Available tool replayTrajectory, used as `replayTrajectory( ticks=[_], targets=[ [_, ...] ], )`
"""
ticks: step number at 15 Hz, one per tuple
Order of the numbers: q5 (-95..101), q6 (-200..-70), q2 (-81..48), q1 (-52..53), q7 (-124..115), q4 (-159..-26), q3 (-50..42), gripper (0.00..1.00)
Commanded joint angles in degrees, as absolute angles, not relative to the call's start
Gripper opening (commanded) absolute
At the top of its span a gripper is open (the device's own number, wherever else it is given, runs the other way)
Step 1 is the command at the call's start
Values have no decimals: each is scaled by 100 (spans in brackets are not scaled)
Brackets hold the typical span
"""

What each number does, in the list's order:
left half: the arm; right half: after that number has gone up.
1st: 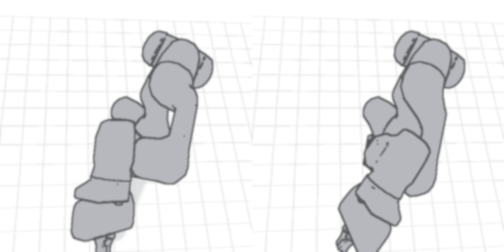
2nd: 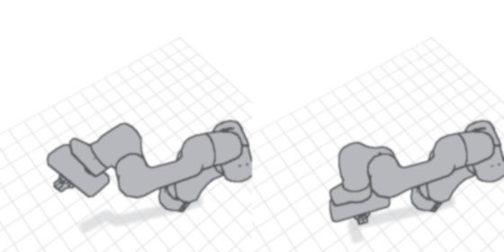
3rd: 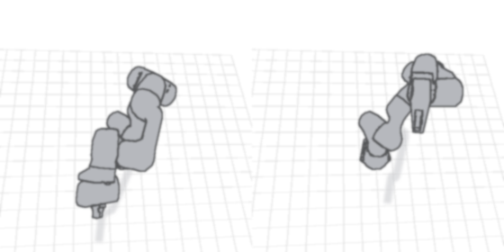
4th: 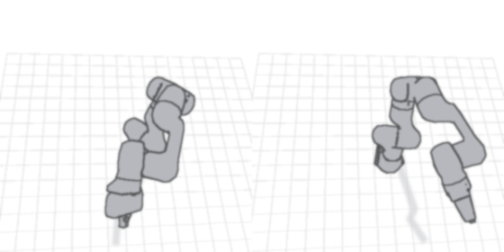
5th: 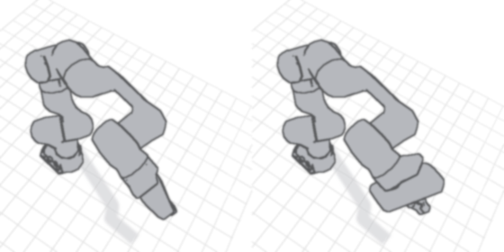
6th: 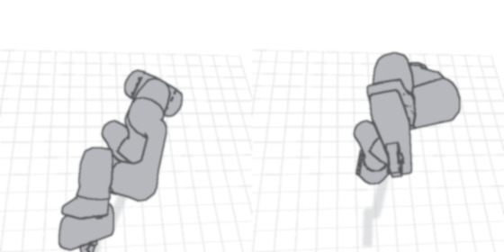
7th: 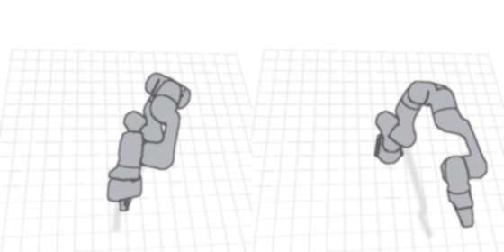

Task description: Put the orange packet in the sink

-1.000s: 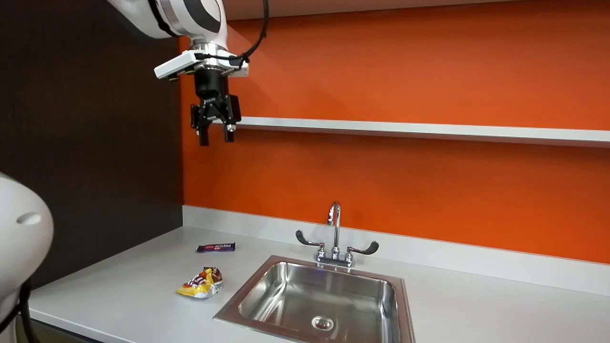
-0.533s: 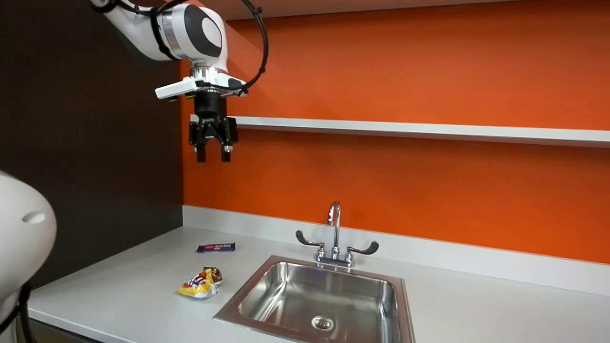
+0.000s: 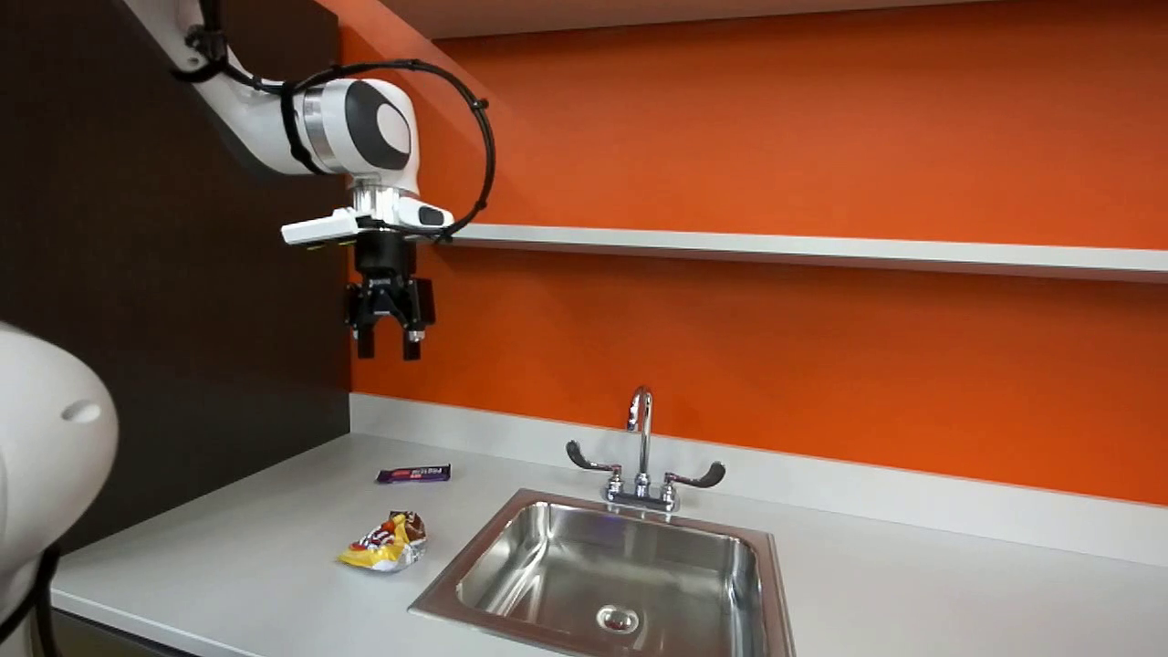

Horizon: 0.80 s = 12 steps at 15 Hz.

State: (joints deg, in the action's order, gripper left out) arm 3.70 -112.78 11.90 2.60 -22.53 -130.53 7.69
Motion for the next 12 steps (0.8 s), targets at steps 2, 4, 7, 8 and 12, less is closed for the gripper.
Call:
replayTrajectory(
  ticks=[2, 4, 7, 8, 12],
  targets=[
    [342, -11744, 1041, 380, -2701, -13406, 874, 100],
    [376, -12007, 939, 399, -2843, -13562, 890, 100],
    [366, -12460, 735, 415, -2973, -13746, 865, 100],
    [380, -12620, 638, 412, -3012, -13794, 857, 100],
    [450, -13254, 181, 424, -3186, -13896, 813, 100]
  ],
)
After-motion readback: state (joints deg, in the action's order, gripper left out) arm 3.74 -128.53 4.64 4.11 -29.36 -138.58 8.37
